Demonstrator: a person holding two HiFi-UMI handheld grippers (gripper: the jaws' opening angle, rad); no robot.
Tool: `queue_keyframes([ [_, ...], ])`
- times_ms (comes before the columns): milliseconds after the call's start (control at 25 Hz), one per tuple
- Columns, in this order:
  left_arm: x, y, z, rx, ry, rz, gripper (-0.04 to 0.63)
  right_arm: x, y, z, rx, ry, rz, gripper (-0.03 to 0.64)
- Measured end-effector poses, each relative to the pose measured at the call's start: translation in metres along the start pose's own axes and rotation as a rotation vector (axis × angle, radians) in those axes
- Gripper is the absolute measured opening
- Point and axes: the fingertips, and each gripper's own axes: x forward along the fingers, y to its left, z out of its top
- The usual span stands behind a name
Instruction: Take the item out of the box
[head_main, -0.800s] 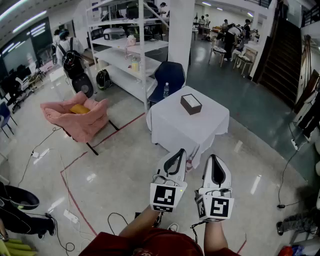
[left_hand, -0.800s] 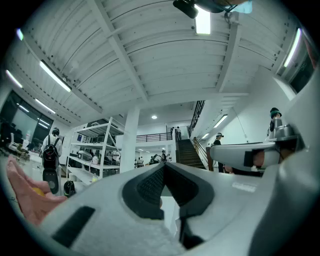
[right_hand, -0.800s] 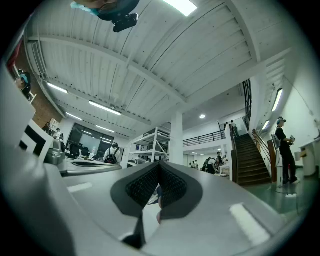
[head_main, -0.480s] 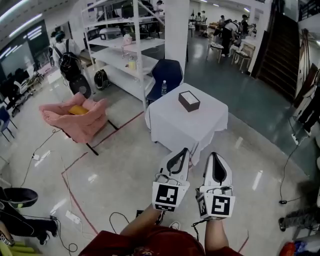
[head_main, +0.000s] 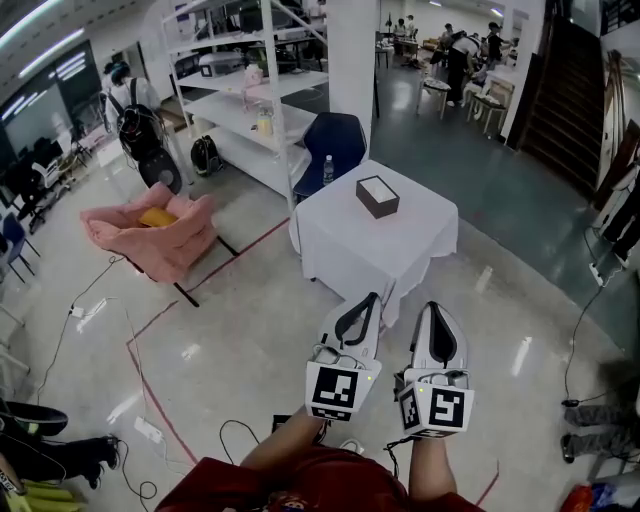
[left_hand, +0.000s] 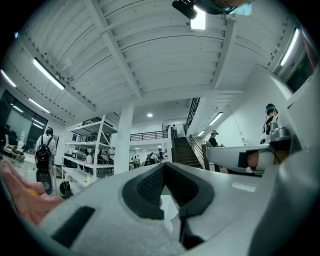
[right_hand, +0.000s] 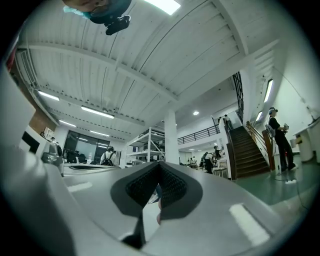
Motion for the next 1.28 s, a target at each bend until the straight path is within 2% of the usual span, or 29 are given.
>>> queue_keyframes([
  [160, 0.007, -0.011, -0.005, -0.001, 0.008, 0.010, 0.003, -0.001, -0.018, -0.008, 0.061, 0.015, 0.002, 0.000],
  [560, 0.036, -0.010, -0.021, 0.010, 0.008, 0.019, 0.003, 0.027, -0.033, -0.033, 0.051, 0.044, 0.034, 0.000],
  [800, 0.069, 0.020, -0.024, 0.011, -0.031, 0.024, 0.003, 0.070, -0.036, -0.041, 0.040, 0.042, 0.029, 0.001],
  [1000, 0.096, 0.061, -0.035, -0.014, -0.008, 0.027, 0.003, 0.119, -0.026, -0.055, 0.019, 0.065, 0.032, 0.002],
  [1120, 0.112, 0.090, -0.036, -0.020, -0.043, 0.045, 0.003, 0.149, -0.013, -0.063, -0.035, 0.070, 0.033, 0.002],
  [1280, 0.132, 0.127, -0.047, -0.044, -0.011, 0.059, 0.003, 0.189, 0.003, -0.072, -0.090, 0.078, 0.037, 0.002],
])
